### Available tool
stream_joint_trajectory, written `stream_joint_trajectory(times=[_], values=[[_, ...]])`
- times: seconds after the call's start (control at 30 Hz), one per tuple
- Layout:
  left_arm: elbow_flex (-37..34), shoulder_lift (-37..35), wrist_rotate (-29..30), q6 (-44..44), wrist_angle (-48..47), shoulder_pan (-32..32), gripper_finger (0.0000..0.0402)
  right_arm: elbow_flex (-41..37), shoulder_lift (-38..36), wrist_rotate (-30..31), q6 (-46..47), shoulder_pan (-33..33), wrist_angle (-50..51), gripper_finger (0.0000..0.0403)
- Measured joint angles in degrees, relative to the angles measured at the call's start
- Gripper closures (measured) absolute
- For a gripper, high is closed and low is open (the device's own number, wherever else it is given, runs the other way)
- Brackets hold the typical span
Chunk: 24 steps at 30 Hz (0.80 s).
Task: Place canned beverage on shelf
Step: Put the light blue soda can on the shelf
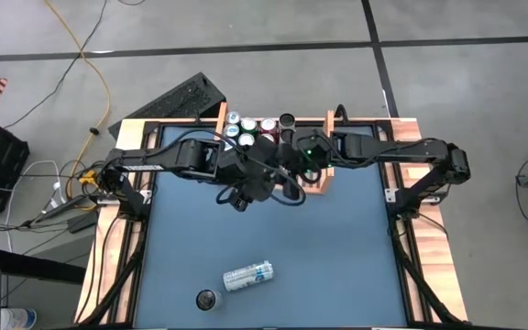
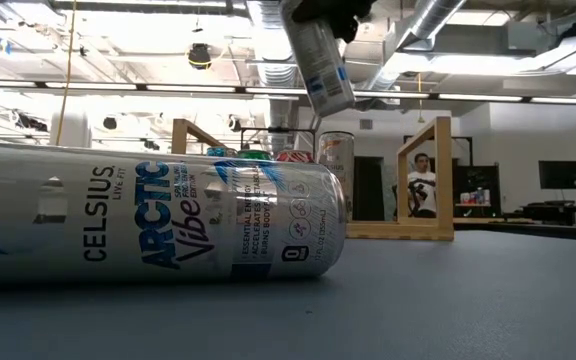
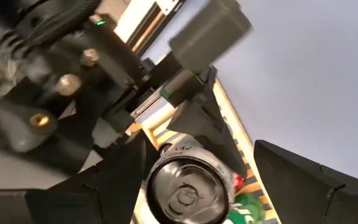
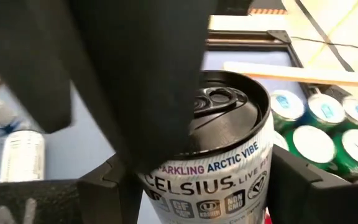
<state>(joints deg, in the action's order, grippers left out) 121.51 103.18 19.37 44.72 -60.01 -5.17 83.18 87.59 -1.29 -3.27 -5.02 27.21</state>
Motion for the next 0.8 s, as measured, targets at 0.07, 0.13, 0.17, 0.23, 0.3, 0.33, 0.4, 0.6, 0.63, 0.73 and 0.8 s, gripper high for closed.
stream_joint_trajectory(times=[0.07,0.13,0.17,0.23,0.3,0.33,0.4,0.6,0.63,0.73,0.8], values=[[0.0,0.0,0.85,-3.64,-0.02,0.0,0.0113,0.0,0.0,0.95,0.11,0.11,0.22,0.0154],[0.0,0.0,2.51,-7.29,-0.38,0.0,0.0113,0.0,0.0,1.5,0.24,0.26,0.28,0.0153],[0.0,0.0,3.61,-8.74,-0.77,0.0,0.0113,0.0,0.0,1.5,0.24,0.41,0.32,0.0153],[0.02,0.0,5.36,-11.07,-1.45,0.0,0.0113,0.0,0.0,1.48,0.25,0.5,0.46,0.0153],[0.04,0.0,5.81,-13.34,-2.29,0.22,0.0113,0.0,0.0,1.45,0.26,0.64,0.49,0.0153],[0.04,0.0,5.2,-14.46,-3.08,0.38,0.0113,0.0,0.0,1.45,0.28,0.77,0.49,0.0153],[0.04,0.0,2.7,-16.79,-4.53,0.98,0.0113,0.0,0.0,1.48,0.28,0.98,0.49,0.0153],[0.04,0.0,-1.02,-21.86,-3.99,2.55,0.0113,0.0,0.0,1.48,0.28,1.17,0.49,0.0153],[0.04,0.0,-0.87,-21.97,-3.58,2.71,0.0113,0.0,0.0,1.48,0.28,1.25,0.49,0.0153],[0.07,0.0,-1.21,-21.82,-3.07,3.05,0.0113,0.0,0.0,1.48,0.38,1.65,0.52,0.0153],[0.07,0.02,-1.2,-21.4,-3.38,3.15,0.0113,0.0,0.0,1.47,0.37,1.69,0.48,0.0153]])
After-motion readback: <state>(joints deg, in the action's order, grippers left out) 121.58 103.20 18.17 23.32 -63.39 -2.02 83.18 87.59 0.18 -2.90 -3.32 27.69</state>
